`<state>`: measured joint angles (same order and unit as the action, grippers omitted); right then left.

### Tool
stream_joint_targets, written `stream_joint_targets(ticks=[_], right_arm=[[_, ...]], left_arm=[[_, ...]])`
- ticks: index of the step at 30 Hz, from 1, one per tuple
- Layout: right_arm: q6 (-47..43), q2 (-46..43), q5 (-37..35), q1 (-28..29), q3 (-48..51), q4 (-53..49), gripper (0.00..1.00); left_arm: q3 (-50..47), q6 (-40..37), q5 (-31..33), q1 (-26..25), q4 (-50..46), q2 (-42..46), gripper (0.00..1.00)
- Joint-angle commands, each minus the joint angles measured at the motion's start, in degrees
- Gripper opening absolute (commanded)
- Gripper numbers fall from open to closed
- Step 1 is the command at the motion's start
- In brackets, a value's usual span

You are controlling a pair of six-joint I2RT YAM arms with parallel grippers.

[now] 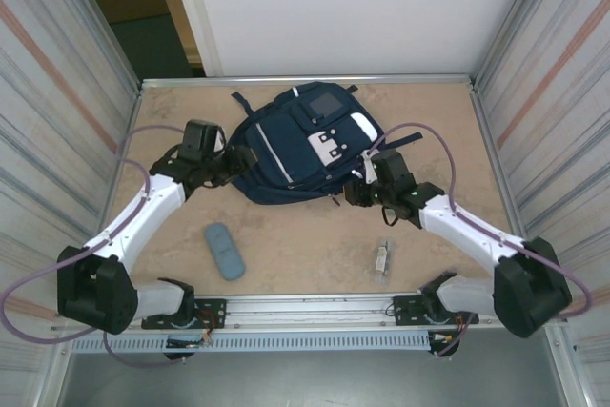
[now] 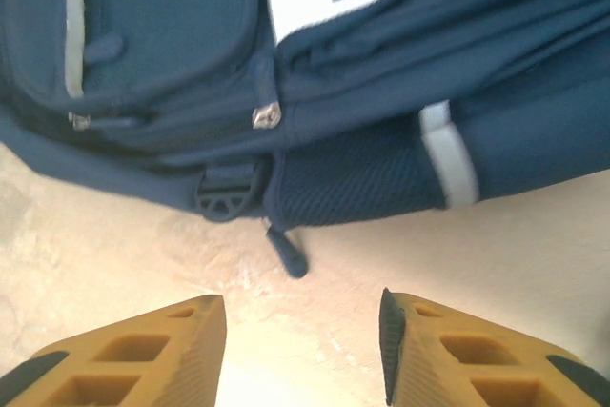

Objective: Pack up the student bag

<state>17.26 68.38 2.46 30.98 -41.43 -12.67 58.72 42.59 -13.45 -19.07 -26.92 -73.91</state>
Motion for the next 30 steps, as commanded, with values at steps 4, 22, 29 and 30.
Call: stream_joint_targets(ticks=[4, 22, 29, 30], right_arm=[[-1.07, -4.36, -14.36, -0.90, -2.79, -1.39, 0.99], [3.75, -3.78, -6.80, -3.57, -4.22, -8.71, 0.99], [0.97, -5.24, -5.48, -3.10, -4.04, -11.12, 1.00], [0.72, -5.82, -6.07, -2.80, -3.81, -11.73, 1.00]], left_arm=[[9.27, -4.68, 2.90, -4.66, -3.23, -11.83, 0.62], [19.24, 2.94, 6.50, -7.01, 1.15, -34.28, 0.52], [15.46, 4.42, 9.33, -7.97, -2.41, -28.81, 0.61], [14.49, 4.39, 11.10, -8.08, -3.62, -27.20, 0.64]])
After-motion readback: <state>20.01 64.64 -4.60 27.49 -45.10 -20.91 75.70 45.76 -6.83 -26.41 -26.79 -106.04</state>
